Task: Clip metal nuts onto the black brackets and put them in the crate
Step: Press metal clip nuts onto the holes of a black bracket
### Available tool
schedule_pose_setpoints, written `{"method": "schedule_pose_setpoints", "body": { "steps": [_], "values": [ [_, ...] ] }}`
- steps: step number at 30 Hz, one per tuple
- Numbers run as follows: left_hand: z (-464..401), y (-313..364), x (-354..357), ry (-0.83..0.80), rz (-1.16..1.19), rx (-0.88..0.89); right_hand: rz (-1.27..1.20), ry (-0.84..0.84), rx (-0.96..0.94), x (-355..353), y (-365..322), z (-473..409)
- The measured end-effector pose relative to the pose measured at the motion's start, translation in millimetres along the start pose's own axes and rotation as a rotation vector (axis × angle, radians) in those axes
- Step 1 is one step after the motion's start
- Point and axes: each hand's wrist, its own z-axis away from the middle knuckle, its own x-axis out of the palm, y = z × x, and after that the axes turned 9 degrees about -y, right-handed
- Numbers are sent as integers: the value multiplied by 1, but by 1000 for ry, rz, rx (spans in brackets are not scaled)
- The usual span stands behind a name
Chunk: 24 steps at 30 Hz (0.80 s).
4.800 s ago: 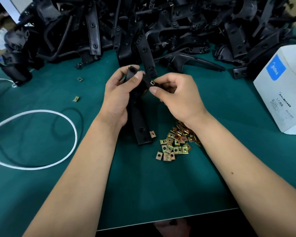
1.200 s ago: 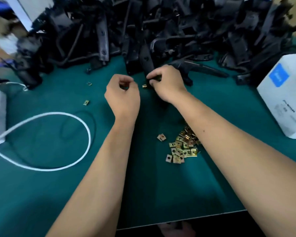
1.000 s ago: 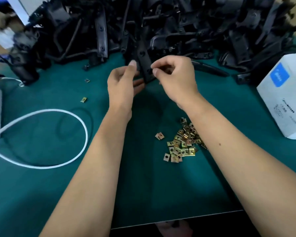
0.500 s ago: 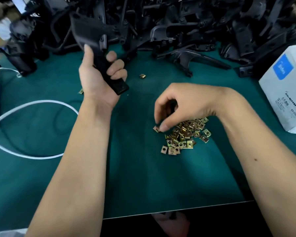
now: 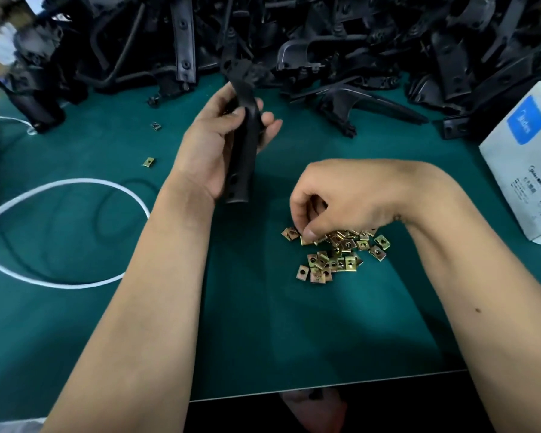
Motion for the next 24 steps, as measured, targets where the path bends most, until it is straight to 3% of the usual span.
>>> {"method": "schedule_pose_setpoints", "body": {
  "steps": [4,7,10,18,21,24],
  "values": [
    [3,-2,-4,-55,-124,-17,-95,137,-60,-6,15,2],
    [3,-1,-4,-60,-116,-72,-308,204,-103,-1,22,-3],
    [5,1,-5,-100,-204,-164,-493,408,-121,6,29,-11],
    [12,0,-6,-197,-367,-253,-592,797,-117,15,45,-15],
    [14,-2,-7,-254,-464,-229,-785,916,-115,16,45,-18],
    [13,0,-11,-265,-618,-227,-1095,883,-147,17,40,-20]
  ]
}}
